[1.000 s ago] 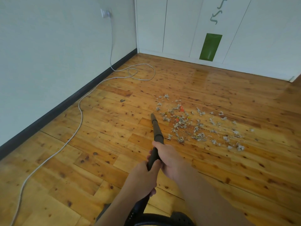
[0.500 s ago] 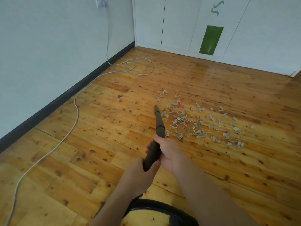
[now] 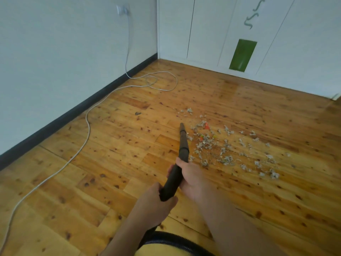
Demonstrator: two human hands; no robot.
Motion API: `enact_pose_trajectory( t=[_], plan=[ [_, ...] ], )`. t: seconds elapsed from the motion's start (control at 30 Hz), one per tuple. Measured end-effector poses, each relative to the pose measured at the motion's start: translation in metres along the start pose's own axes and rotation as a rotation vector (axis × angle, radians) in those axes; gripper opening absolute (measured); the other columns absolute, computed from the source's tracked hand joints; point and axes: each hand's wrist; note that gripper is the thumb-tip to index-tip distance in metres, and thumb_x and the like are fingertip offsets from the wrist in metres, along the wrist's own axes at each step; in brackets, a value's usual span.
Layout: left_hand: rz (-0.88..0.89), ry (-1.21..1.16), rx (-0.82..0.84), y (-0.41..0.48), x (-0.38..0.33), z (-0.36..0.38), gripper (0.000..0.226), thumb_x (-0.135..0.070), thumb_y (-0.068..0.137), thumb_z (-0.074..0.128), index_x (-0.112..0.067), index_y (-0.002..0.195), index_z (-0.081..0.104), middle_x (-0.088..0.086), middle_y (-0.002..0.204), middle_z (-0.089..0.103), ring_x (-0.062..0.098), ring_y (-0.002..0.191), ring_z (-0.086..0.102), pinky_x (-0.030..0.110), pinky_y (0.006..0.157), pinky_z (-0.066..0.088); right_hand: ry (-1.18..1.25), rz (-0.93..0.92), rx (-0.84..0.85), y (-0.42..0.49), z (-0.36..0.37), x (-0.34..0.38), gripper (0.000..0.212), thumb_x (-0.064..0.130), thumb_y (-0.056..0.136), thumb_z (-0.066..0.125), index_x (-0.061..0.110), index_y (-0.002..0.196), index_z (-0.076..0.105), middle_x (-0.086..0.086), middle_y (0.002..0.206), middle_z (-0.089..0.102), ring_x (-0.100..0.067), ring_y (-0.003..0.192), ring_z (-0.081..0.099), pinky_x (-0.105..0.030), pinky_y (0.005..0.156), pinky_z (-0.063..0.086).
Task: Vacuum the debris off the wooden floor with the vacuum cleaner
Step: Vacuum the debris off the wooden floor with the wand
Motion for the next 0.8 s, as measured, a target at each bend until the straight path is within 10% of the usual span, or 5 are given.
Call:
enact_pose_trajectory(
  t=[0.8],
  plan=[
    [0.116, -0.133, -0.082, 0.071, 0.007, 0.01, 0.021, -0.047, 0.087, 0.067, -0.036, 0.1, 0.056, -0.006, 0.071, 0.069, 0.001, 0.055, 0.062, 0.014, 0.048, 0.042, -0.053, -0.069, -0.012, 0.089, 0.002, 0.023, 0.028, 0.016, 0.101, 0.05, 0.012, 0.128, 0.046, -0.011, 0.079, 0.048, -0.022, 0.062, 0.046, -0.036, 0.056, 0.046]
  ],
)
Point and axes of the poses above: each hand's wrist, its own y-axis towards the middle knuckle, its own z-axis out of the palm, x = y × z
